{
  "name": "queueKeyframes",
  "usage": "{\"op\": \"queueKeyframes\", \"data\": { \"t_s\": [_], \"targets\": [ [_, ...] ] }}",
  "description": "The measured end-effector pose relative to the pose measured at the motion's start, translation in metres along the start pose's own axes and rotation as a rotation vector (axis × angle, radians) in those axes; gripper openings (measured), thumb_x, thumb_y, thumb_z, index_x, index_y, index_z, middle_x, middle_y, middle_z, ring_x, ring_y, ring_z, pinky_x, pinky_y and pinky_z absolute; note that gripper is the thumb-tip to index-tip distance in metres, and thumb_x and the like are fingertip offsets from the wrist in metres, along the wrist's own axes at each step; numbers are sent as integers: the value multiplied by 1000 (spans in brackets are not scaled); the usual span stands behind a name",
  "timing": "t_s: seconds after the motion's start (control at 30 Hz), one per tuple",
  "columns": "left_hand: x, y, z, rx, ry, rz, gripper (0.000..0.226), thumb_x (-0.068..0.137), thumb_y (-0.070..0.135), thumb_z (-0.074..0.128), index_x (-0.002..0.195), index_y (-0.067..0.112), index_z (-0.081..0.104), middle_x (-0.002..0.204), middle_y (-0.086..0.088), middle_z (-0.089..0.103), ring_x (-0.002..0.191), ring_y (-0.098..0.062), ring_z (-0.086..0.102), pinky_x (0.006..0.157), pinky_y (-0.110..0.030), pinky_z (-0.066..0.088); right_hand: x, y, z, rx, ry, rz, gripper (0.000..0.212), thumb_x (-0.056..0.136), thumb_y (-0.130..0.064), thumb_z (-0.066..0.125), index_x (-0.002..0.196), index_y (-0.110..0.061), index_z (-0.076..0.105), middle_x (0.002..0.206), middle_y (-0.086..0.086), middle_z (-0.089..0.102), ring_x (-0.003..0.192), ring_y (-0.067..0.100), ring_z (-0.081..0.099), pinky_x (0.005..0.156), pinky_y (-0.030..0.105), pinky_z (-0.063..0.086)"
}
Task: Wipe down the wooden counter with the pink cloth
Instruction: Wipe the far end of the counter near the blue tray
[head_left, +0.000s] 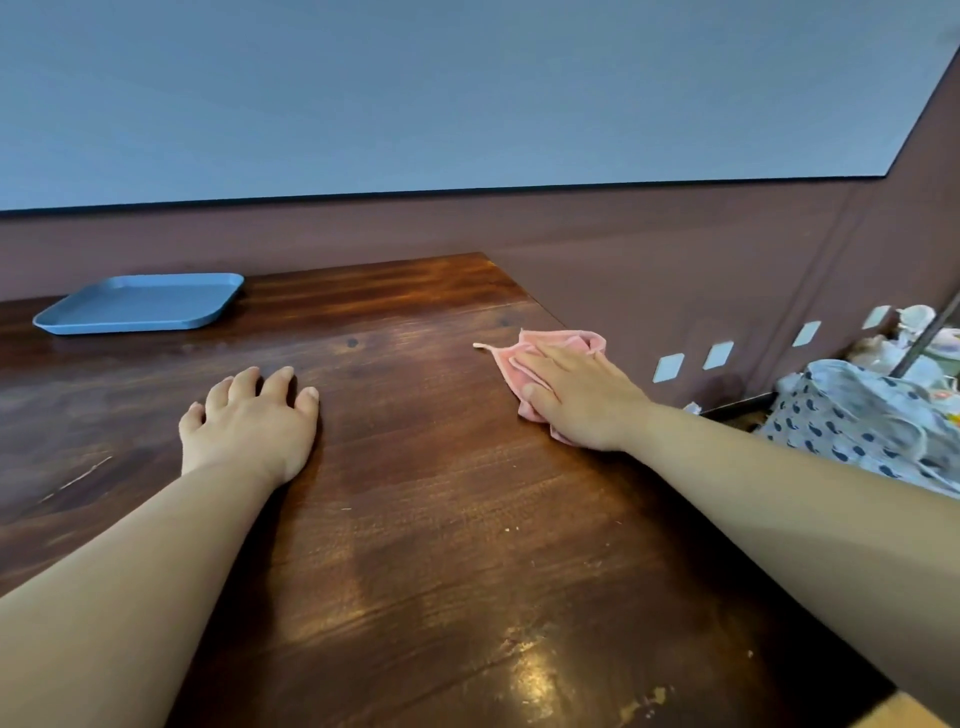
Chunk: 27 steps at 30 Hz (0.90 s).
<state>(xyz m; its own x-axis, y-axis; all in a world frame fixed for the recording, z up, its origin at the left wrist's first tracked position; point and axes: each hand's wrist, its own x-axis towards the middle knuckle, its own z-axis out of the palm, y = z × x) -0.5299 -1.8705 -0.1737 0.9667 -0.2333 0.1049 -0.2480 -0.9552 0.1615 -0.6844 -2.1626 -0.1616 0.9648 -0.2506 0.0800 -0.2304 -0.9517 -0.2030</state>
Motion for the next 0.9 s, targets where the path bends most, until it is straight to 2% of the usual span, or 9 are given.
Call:
{"op": "queueKeyframes", "data": {
  "t_s": [0.1,0.27,0.33,0.43,0.53,0.63,0.73,0.83,0.9],
  "targets": [
    [0,1,0,-5,6,-10,59,96,60,16,150,37,24,160,0,20,147,-24,13,117,-48,12,-1,3,-2,-59,-1,-45,51,105,-41,25,154,-31,35,163,-7,27,150,22,21,119,47,22],
    [-3,0,-3,-15,-12,2,60,96,59,16,151,36,24,160,0,19,147,-24,12,117,-47,11,15,-7,-11,-47,-38,126,52,106,-34,30,158,-28,25,168,-4,13,154,25,14,121,52,18],
    [-4,1,-3,-17,-9,4,60,96,59,16,151,36,24,160,0,18,147,-24,11,118,-47,10,-1,-4,-7,-101,-50,60,55,104,-31,34,158,-25,23,166,-1,18,151,28,17,118,54,21],
    [-2,1,-3,-9,-13,7,60,96,59,16,151,35,24,160,-1,19,147,-24,12,117,-47,11,-24,-1,-3,-37,9,-11,51,103,-37,24,153,-27,33,158,-4,33,144,24,28,117,51,23],
    [-2,2,-1,-10,-3,-6,60,96,59,17,151,36,25,160,-1,19,147,-24,12,117,-47,11,-16,0,-5,-101,21,-74,45,104,-25,41,149,-21,40,156,-1,36,143,24,29,113,51,27],
    [-1,0,-6,-24,-49,-8,65,93,66,23,150,37,25,160,0,18,147,-23,11,117,-48,11,-4,-6,-10,-99,-28,6,51,106,-30,37,156,-24,30,164,-1,25,151,24,18,120,51,19],
    [-3,-4,-17,-127,-154,40,78,86,77,28,151,34,24,161,0,16,148,-24,9,116,-49,6,-20,-11,-10,-119,10,27,46,105,-29,34,151,-23,36,157,0,35,142,25,29,113,47,25],
    [-8,-9,-27,-195,-132,101,72,92,63,36,151,22,29,160,-4,21,146,-26,16,116,-53,5,-48,-6,-3,-60,-2,-1,51,105,-35,28,155,-24,30,161,-2,28,147,22,22,119,48,20],
    [-20,-4,-30,-206,-47,107,64,97,54,39,149,19,33,156,-7,31,143,-28,25,116,-52,11,-50,-1,-6,-74,-28,-36,55,105,-30,34,158,-21,24,165,-1,21,152,22,15,120,50,19]
  ]
}}
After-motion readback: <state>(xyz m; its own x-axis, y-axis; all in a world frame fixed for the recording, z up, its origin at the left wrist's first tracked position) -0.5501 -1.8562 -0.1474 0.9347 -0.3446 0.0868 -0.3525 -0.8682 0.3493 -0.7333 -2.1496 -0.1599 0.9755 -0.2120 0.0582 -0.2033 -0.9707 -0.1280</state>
